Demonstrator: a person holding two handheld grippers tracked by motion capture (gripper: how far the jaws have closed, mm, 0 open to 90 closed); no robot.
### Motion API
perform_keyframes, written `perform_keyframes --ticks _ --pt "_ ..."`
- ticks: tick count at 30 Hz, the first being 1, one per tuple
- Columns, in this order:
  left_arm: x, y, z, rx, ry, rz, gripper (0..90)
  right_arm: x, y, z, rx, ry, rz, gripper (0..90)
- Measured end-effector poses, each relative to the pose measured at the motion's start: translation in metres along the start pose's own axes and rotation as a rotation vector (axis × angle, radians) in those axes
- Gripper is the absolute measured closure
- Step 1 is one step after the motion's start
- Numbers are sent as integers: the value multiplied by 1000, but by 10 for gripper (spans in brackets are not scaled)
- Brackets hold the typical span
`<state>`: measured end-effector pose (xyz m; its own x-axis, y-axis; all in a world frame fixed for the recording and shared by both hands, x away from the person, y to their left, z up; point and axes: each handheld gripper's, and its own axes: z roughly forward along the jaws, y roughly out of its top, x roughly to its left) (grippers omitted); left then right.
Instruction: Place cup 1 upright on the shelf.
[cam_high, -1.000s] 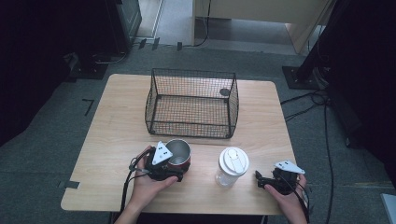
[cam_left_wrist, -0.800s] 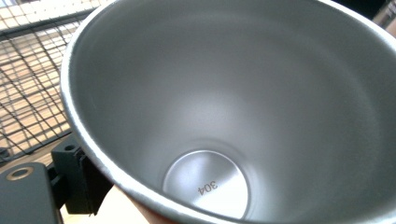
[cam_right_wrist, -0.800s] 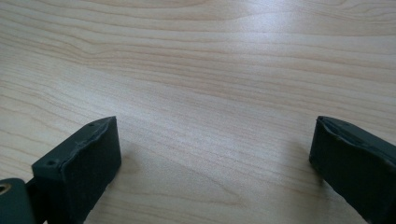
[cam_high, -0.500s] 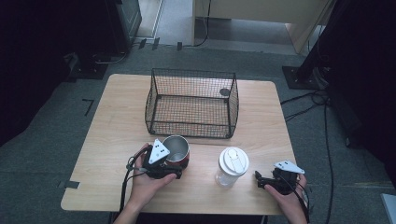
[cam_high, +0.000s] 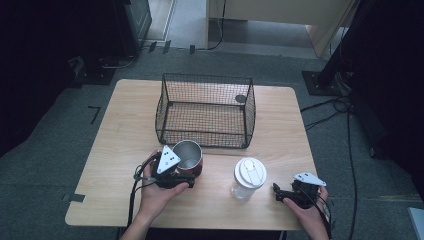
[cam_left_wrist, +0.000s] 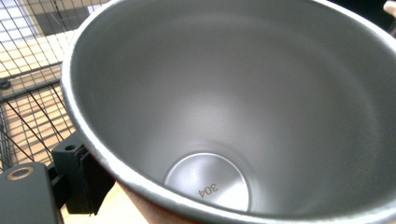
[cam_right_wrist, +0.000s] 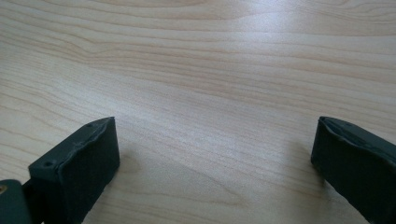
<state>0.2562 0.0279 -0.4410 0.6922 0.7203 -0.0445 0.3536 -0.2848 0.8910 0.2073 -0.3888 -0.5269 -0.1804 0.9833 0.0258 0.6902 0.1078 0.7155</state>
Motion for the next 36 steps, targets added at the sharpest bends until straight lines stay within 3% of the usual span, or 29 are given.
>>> perform_keyframes --ticks 11,36 --pt "0 12 -4 -51 11 16 71 0 0 0 0 0 -1 9" --pt "16 49 -14 -171 70 43 71 0 0 0 0 0 0 9"
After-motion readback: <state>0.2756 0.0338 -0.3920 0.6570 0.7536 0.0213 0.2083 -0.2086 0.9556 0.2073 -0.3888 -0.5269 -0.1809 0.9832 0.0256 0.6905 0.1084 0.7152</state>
